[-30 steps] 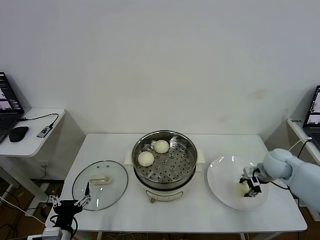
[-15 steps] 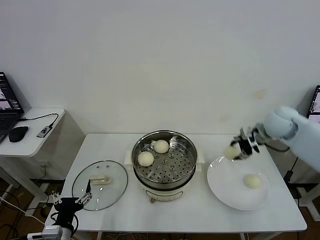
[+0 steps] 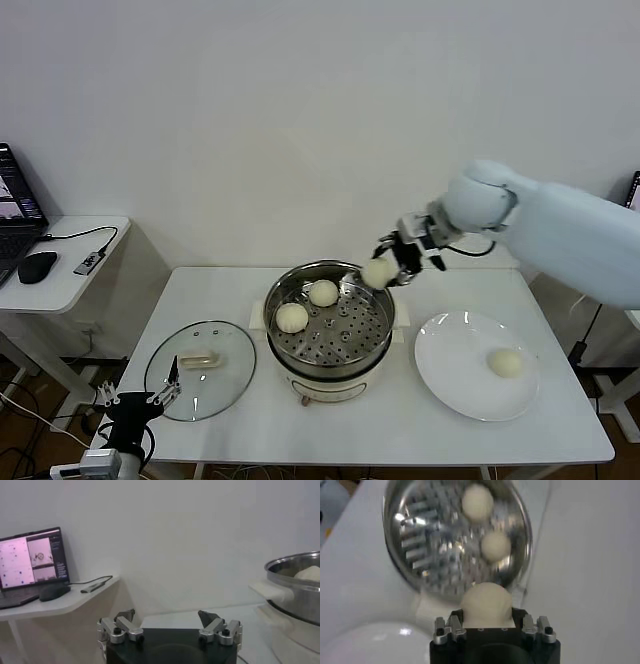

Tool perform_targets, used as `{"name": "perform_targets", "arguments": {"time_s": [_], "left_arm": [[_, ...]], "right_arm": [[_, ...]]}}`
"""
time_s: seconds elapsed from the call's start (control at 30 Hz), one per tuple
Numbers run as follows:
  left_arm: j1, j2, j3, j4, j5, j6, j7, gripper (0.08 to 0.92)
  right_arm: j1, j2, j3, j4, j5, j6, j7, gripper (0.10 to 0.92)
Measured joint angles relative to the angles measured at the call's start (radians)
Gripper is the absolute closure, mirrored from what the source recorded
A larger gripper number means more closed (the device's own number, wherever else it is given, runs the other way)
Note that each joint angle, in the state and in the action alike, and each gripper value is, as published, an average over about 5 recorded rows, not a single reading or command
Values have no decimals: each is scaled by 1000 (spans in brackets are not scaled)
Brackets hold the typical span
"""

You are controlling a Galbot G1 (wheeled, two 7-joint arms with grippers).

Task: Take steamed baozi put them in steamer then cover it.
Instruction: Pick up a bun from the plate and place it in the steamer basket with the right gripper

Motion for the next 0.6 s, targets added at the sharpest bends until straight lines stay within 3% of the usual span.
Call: {"name": "perform_targets", "arguments": {"time_s": [0.6], "left_arm": [[8,-18,-26,-21,-10,-3,-3,177]], "right_arm": [[2,256,-171,-55,-156,315,4,414]]}}
